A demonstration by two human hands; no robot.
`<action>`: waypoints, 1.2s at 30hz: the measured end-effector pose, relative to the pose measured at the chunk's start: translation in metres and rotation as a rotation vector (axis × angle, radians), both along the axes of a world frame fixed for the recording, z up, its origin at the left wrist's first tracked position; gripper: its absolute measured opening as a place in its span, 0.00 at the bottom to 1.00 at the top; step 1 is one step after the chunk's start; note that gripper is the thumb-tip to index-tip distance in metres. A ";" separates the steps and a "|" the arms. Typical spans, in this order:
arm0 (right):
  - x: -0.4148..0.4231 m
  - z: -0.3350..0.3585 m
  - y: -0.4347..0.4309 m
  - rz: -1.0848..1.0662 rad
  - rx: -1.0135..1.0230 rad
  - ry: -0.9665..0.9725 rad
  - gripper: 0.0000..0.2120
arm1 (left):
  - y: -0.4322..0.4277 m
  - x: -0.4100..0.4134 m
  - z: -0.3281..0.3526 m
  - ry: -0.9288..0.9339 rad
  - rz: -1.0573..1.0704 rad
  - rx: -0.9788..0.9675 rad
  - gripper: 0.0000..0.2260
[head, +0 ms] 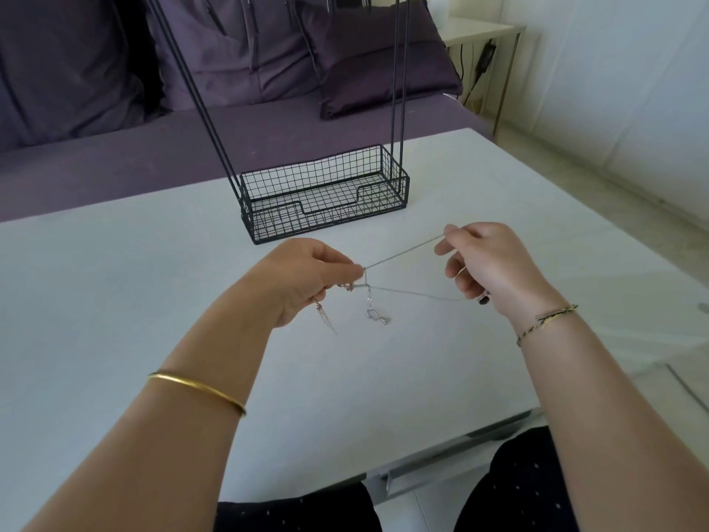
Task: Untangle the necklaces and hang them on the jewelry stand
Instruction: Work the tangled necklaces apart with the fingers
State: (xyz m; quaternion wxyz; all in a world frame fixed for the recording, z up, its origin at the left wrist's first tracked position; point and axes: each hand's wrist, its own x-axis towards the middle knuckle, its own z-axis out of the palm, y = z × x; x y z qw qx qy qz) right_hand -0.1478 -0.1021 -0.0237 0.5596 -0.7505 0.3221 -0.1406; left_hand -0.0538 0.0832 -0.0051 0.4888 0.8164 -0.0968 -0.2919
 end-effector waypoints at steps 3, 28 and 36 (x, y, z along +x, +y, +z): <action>0.002 -0.001 -0.001 -0.010 0.018 0.033 0.13 | 0.000 0.000 -0.002 -0.133 -0.051 0.126 0.06; 0.015 -0.014 0.011 0.205 -0.130 0.127 0.18 | -0.006 0.001 0.007 -0.115 0.200 -0.064 0.04; 0.020 -0.022 0.015 0.371 -0.325 0.139 0.13 | -0.008 -0.007 0.015 -0.107 0.183 -0.144 0.04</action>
